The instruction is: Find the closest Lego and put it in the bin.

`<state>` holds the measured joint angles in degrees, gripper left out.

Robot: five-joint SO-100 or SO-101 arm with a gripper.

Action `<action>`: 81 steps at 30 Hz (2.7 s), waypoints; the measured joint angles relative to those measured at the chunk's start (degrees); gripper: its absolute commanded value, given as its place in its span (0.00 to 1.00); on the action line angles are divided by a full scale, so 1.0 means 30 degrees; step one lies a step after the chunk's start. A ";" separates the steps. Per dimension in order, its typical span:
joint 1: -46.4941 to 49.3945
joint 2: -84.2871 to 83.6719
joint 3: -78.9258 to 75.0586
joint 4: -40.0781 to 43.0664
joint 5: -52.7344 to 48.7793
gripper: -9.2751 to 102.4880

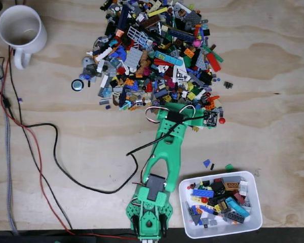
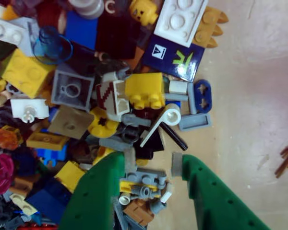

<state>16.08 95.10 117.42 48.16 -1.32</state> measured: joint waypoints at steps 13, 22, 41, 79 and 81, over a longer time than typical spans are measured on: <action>0.0410 -0.0937 -0.0029 -0.1084 -0.0352 0.15; 0.0410 -0.1582 -0.0029 -0.1699 -0.0527 0.08; 0.0703 0.2432 -0.7881 1.0547 -0.7646 0.08; 1.6318 0.9932 -0.0410 0.5479 -2.3906 0.26; 1.4150 1.0693 -0.0410 0.5947 -2.4375 0.25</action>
<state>58.54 127.18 116.19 66.01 -74.44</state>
